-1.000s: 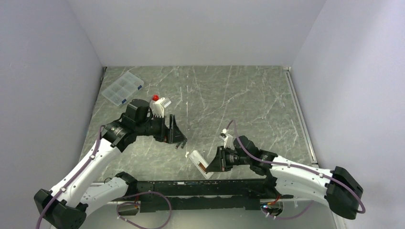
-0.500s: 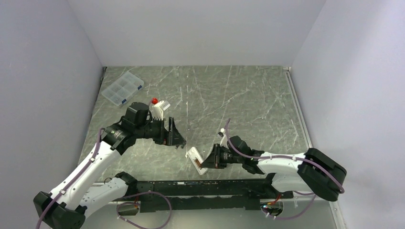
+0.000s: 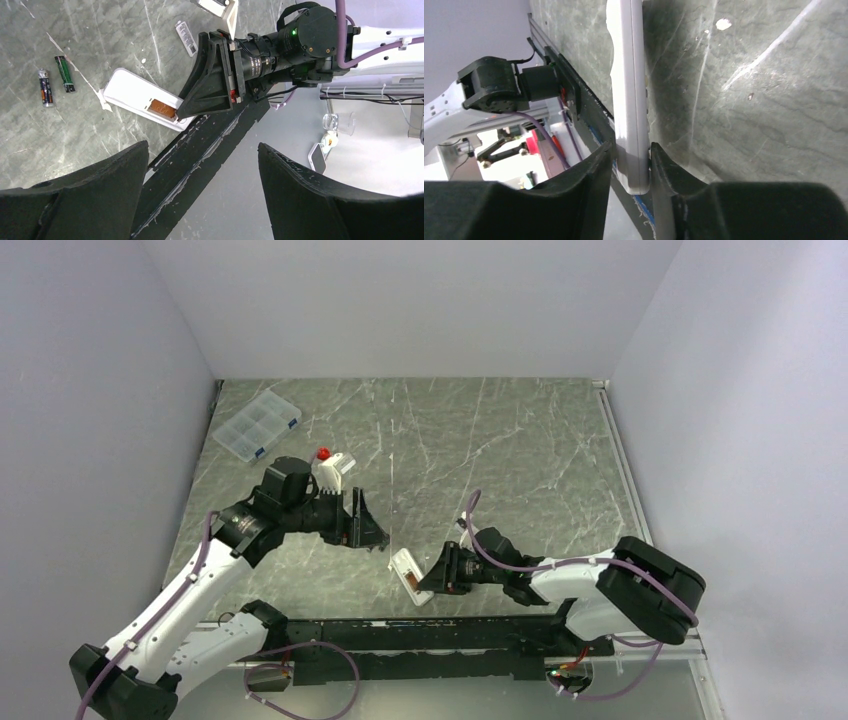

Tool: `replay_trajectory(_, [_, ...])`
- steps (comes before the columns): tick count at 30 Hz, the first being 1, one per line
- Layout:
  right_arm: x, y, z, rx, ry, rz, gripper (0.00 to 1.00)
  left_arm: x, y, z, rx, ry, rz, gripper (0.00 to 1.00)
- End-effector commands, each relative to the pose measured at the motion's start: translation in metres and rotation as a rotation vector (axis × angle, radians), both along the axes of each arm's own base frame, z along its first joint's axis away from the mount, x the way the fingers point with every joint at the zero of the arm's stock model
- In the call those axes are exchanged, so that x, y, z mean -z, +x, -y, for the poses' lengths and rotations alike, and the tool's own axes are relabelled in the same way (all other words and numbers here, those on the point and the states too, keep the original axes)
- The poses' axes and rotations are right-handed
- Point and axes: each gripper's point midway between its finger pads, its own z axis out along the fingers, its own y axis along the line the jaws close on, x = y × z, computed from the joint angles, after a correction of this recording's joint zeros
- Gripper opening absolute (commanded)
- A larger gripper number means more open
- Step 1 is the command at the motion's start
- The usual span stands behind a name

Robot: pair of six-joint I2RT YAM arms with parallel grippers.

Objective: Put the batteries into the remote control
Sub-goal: Place the remote control at the center of the board, then pick up the battery from the center of the board.

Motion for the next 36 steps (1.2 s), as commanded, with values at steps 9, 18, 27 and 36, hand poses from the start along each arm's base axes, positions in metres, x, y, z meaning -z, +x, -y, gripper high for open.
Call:
replay_trajectory(9, [-0.020,0.020,0.004,0.044,-0.053,0.117,0.55,-0.011,0.001,0.002,0.004,-0.036,0.035,0.84])
replay_trajectory(18, [-0.061,0.054,0.024,0.112,-0.256,0.304,0.58,-0.015,0.002,-0.009,-0.043,-0.008,0.092,0.84])
replay_trajectory(27, [-0.090,0.070,-0.002,0.064,-0.276,0.386,0.58,-0.025,0.004,-0.028,-0.129,0.030,0.180,0.85])
replay_trajectory(36, [-0.093,0.090,-0.051,-0.046,-0.416,0.521,0.56,-0.041,-0.003,-0.046,-0.198,0.008,0.286,0.84])
